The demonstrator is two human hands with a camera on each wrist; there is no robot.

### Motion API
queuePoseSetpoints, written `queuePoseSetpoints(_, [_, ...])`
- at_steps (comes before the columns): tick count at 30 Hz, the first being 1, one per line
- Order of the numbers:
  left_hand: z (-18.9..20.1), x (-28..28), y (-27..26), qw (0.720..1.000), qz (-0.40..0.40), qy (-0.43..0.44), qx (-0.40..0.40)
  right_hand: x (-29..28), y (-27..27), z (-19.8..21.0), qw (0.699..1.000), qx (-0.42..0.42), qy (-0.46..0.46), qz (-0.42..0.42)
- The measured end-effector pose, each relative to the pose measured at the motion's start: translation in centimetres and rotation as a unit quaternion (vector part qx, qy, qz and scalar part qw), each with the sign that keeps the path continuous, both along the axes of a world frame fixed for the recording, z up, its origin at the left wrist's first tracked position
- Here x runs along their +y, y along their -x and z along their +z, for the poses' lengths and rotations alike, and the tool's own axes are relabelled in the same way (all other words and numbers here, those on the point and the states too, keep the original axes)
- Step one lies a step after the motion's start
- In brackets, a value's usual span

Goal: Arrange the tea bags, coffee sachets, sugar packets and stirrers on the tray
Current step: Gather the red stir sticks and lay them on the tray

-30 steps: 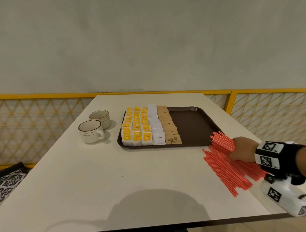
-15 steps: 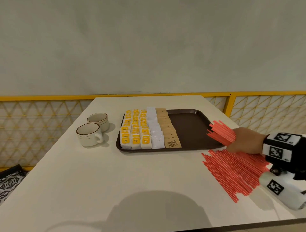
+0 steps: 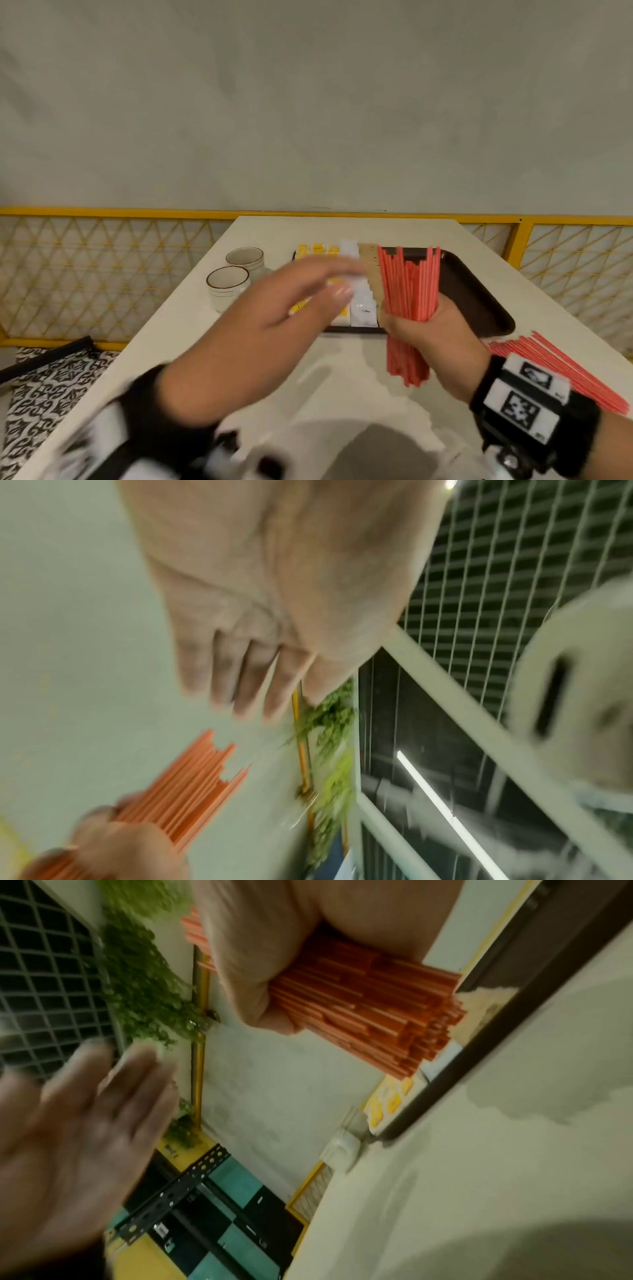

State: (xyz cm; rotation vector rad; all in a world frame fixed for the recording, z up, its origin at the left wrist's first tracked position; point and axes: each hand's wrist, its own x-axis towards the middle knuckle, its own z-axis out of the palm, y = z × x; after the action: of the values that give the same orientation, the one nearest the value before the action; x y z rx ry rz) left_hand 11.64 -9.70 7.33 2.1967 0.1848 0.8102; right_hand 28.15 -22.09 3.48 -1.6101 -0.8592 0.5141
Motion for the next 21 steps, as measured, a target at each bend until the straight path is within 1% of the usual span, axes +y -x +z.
queuePoseSetpoints(2, [2.0,-1.4,-2.8,0.999,0.019,-0.004,-0.031,1.1,0.9,-1.2,0.999,0.008,-0.030,0.010])
queuePoseSetpoints(3, [1.9,-1.3,-3.8,0.999,0.031,-0.019,-0.012,1.5,1.2,-1.7,0.999,0.013,-0.041,0.010])
queuePoseSetpoints(4, [2.4,-1.7,-5.5,0.998,0.037,-0.033,0.027,1.8,1.4,-2.2,0.999,0.013,-0.048,0.007])
queuePoseSetpoints(5, [1.9,-1.3,-6.6,0.996,0.046,-0.027,0.069,2.0,1.6,-2.5,0.998,0.011,-0.054,0.003])
queuePoseSetpoints(7, [0.0,-0.5,-7.8,0.992,0.047,-0.004,0.121,2.2,1.7,-3.1,0.999,0.020,-0.050,0.004])
queuePoseSetpoints(9, [-2.1,-0.4,-8.2,0.989,0.053,0.022,0.135,2.3,1.5,-3.7,0.999,0.043,-0.019,0.020])
queuePoseSetpoints(12, [-5.2,-0.7,-8.3,0.985,0.031,0.092,0.143,2.4,1.1,-4.7,0.998,0.023,0.027,0.045])
queuePoseSetpoints(14, [-5.2,-0.8,-8.0,0.980,0.019,0.134,0.146,2.5,1.0,-5.0,0.997,0.022,0.031,0.063])
queuePoseSetpoints(16, [-3.7,-0.5,-7.9,0.976,0.008,0.138,0.171,2.5,0.9,-5.0,0.997,0.027,0.023,0.073])
queuePoseSetpoints(19, [-1.4,-0.4,-8.1,0.980,0.010,0.106,0.170,2.5,1.7,-5.1,0.998,0.024,0.024,0.052])
queuePoseSetpoints(20, [-1.1,-0.7,-8.2,0.980,0.007,0.061,0.192,2.8,2.0,-5.2,0.998,0.035,0.027,0.037])
queuePoseSetpoints(21, [-1.4,-1.1,-8.4,0.973,0.010,-0.006,0.230,3.3,2.3,-5.4,0.998,0.037,0.035,0.022])
